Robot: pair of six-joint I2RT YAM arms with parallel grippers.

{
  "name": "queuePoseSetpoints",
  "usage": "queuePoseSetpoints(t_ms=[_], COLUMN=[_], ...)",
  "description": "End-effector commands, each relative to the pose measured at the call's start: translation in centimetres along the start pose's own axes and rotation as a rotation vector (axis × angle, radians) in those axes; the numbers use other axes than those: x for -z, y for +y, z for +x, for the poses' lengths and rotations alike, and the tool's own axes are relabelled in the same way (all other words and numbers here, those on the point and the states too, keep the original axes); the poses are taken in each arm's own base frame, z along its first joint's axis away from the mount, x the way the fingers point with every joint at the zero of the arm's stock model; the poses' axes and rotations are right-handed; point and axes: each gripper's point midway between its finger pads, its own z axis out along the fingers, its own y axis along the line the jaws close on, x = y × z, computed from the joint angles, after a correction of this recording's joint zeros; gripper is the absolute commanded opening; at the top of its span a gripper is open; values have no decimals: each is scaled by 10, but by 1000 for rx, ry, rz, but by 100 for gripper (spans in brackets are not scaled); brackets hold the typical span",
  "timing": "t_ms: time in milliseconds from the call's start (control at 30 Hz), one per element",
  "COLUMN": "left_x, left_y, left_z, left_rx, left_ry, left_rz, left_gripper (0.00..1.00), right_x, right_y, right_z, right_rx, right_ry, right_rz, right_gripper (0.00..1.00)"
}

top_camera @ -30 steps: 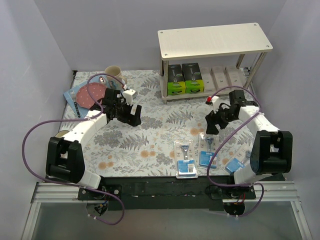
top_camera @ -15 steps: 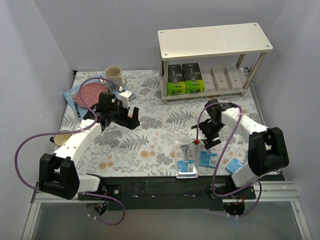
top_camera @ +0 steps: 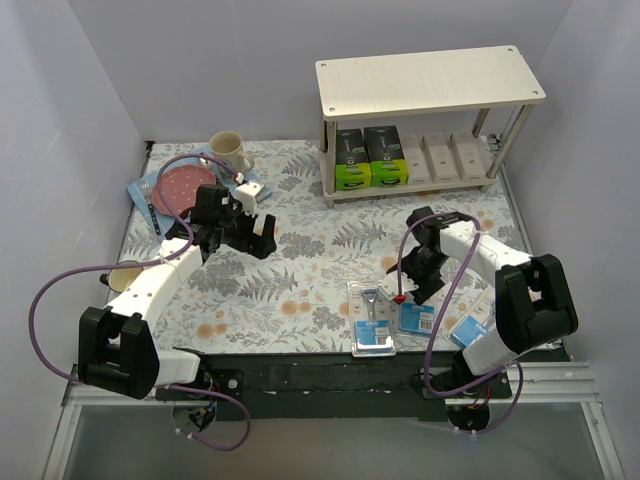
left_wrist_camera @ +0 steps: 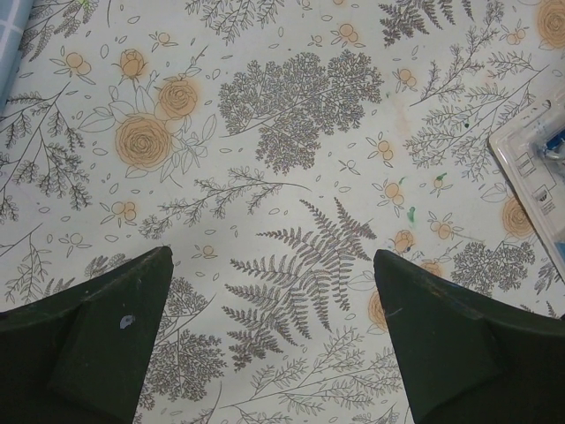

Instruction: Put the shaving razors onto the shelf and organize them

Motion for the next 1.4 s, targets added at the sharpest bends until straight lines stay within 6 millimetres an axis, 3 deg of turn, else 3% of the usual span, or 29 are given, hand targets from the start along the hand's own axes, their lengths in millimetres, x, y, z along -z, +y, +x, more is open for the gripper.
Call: queuePoseSetpoints(t_ms=[0,100,267,333,400,433,467,533,567,633,667,733,800,933,1100,1167,1200,1233,1367], left_x=[5,4,-1,-5,-5,-8,-9,-11,-11,-14,-15,-17,-19,-22,-26,-26,-27,-27,-27], left_y=[4,4,4,4,5,5,5,4,2,-3,-6,-10,-11,-11,-10,-11,-11,-10,-12], left_z=[-9,-12,-19,-22,-31,-32,-35,-44,-46,-52,-53,-57,-59,-60,-58,-59,-60,-59,-55], left_rx=[-19,-19,-12,-7,-6,-2,2,6,10,0,-3,-9,-8,-6,-1,-3,-4,-3,5], left_ry=[-23,-23,-26,-22,-38,-36,-41,-58,-60,-67,-66,-68,-69,-66,-54,-57,-58,-57,-52], left_rz=[-15,-13,-1,9,10,13,13,23,32,47,57,66,69,66,69,69,69,67,72], left_gripper=[98,98,98,98,98,98,98,98,98,98,98,98,98,98,98,98,98,98,98], right_x=[-8,-20,-34,-31,-29,-13,-8,-8,5,8,19,34,68,140,262,295,329,346,436], right_y=[9,10,9,-8,-22,-49,-56,-59,-68,-67,-70,-72,-88,-117,-167,-172,-182,-183,-172], right_z=[-3,-1,16,20,23,25,32,39,52,61,69,56,44,-6,-17,-10,-1,7,64], right_rx=[318,321,235,181,-14,-86,-175,-381,-450,-583,-642,-752,-781,-846,-889,-986,-976,-1010,-1184], right_ry=[10,17,71,74,48,38,32,-9,-12,-35,-42,-131,-189,-408,-529,-593,-610,-630,-693], right_rz=[-40,-30,-42,3,42,112,128,114,157,171,206,217,291,434,811,920,1062,1137,1495], right_gripper=[68,65,46,35,27,25,25,22,22,18,18,15,12,1,1,1,1,1,1])
